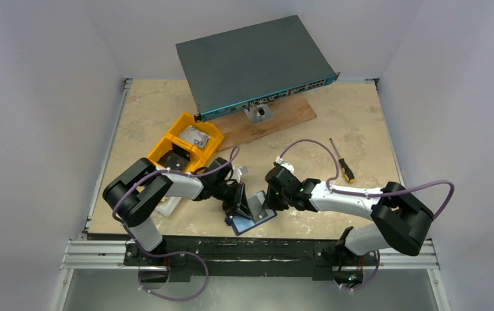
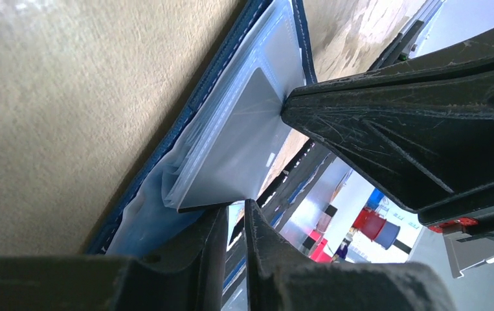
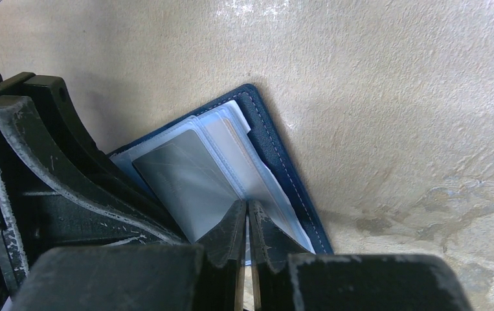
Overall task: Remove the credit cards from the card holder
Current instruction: Remove the credit card from the card holder.
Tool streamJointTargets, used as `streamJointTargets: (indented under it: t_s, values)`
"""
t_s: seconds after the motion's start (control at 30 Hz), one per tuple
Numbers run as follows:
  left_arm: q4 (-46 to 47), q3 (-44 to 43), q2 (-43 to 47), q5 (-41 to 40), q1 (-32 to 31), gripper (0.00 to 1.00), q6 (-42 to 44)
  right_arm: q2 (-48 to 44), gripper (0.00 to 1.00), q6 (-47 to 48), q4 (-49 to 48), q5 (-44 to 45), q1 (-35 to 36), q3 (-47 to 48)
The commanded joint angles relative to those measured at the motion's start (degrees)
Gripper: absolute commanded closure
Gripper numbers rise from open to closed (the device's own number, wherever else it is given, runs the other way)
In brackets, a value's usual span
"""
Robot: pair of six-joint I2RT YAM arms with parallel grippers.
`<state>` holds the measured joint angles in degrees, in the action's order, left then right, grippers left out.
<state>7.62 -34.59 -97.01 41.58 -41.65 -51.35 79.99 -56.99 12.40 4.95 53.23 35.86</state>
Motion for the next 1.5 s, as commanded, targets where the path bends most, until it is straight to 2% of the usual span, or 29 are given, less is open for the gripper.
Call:
streamJointTargets:
  t_s: [0.0, 0.1, 0.2, 0.3, 0.4, 0.67, 0.9, 1.1, 1.23, 1.47]
  values:
    - [2.24, -2.66, -1.19, 1.40, -0.29, 0.82, 1.08, 3.25, 0.98, 0.39, 4.71, 0.73, 0.38, -2.71]
    - [3.36, -3.09, -1.57, 0.92, -0.30, 0.79, -0.19, 3.20, 0.98, 0.37, 4.71, 1.09, 0.38, -2.89]
    - [4.69, -3.81, -1.93, 0.43, -0.32, 0.80, -1.70, 3.16, 0.98, 0.31, 4.60, 1.43, 0.36, -3.23]
    - [5.59, -4.78, -1.96, 0.34, -0.28, 0.88, -2.63, 2.58, 0.98, -0.22, 4.80, 1.04, 0.38, -3.79]
    - [3.76, -7.14, -2.08, 0.57, 0.10, 1.00, -1.56, 1.23, 0.97, -1.29, 5.70, 1.64, 0.38, -4.49]
    - [-11.41, -17.34, -3.30, 0.87, 2.84, 1.00, 7.80, -2.70, 1.00, -4.36, 6.80, 3.04, 0.30, -6.60]
    - [-17.88, -16.35, -2.40, -2.46, 3.33, 1.00, 10.22, -5.44, 1.00, -5.11, 8.01, 4.25, 0.29, -7.38]
    - [-17.12, -13.57, -1.44, -3.05, 4.38, 1.00, 10.06, -3.94, 1.00, -4.56, 6.49, 3.51, 0.29, -7.05]
    - [-15.46, -13.28, -1.57, -2.67, 4.38, 0.94, 9.65, -3.15, 1.00, -4.09, 5.83, 3.11, 0.29, -6.77]
    - [-12.97, -12.95, -3.32, -1.83, 4.22, 0.90, 9.03, -1.73, 1.00, -3.22, 5.28, 2.42, 0.28, -5.77]
